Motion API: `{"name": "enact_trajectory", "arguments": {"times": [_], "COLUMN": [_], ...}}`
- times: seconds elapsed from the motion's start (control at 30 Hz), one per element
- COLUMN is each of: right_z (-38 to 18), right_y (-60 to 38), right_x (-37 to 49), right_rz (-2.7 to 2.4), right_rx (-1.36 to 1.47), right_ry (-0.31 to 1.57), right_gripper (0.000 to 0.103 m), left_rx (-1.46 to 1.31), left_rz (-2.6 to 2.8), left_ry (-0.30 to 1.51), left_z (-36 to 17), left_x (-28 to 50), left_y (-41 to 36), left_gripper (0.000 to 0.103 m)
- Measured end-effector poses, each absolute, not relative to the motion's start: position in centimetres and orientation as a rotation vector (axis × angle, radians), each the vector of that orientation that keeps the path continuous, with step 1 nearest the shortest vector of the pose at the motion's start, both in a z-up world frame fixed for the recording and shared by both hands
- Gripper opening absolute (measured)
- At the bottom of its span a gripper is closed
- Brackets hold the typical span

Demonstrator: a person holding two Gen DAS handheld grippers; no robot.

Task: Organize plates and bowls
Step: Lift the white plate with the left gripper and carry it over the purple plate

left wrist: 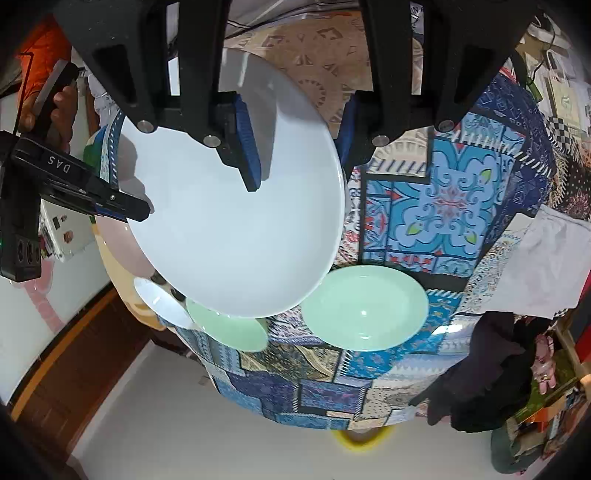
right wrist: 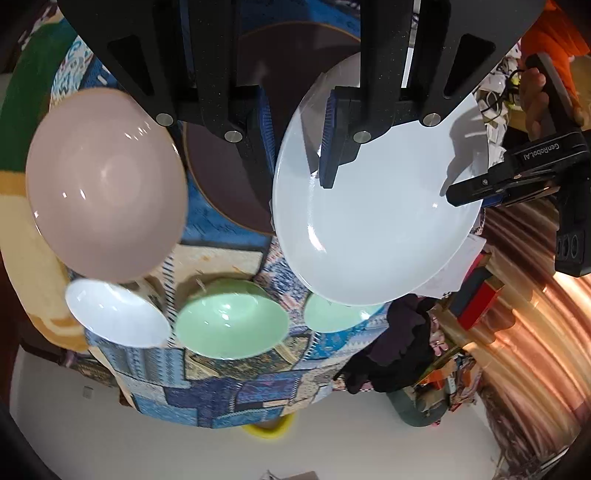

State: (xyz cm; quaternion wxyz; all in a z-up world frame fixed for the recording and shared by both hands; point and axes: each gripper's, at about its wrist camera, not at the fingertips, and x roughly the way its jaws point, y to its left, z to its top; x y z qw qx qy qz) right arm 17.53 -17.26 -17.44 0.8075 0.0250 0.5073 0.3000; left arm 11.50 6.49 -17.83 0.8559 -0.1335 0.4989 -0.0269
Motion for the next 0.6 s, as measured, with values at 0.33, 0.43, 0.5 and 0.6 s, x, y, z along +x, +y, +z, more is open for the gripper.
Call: {"name": "enact_trajectory", "arguments": {"times": [0.33,0.43,0.5,0.6], "right_z": [-19.5,-20.2,-20.6,-21.1], "right_y": [-19.7,-20.2,-20.4,-20.7], "right_x": [17.1,17.0,17.0,17.1], "right_rz": [0.592,0.579,0.570,0.560], "right_rx": [0.073,0.084,0.093,0.100], "right_ry": [1.137,1.154,1.168,1.183], "right_gripper": [0.021,0.021,0.021,0.021], "left_rx": [-0.266,-0.263,-0.261,-0.259], "left_rz": [-0.097,-0.105,-0.110,-0.115], "left_ry": [1.122,1.147,1.161,1.185], "left_z": [-20.5,-21.3,-21.9,-22.7], "left_x": [12.7,13.0,13.2,13.6], "left_y": [3.9,3.4,3.0,2.5], "left_gripper": [0.039,0.039,0.039,0.039]}}
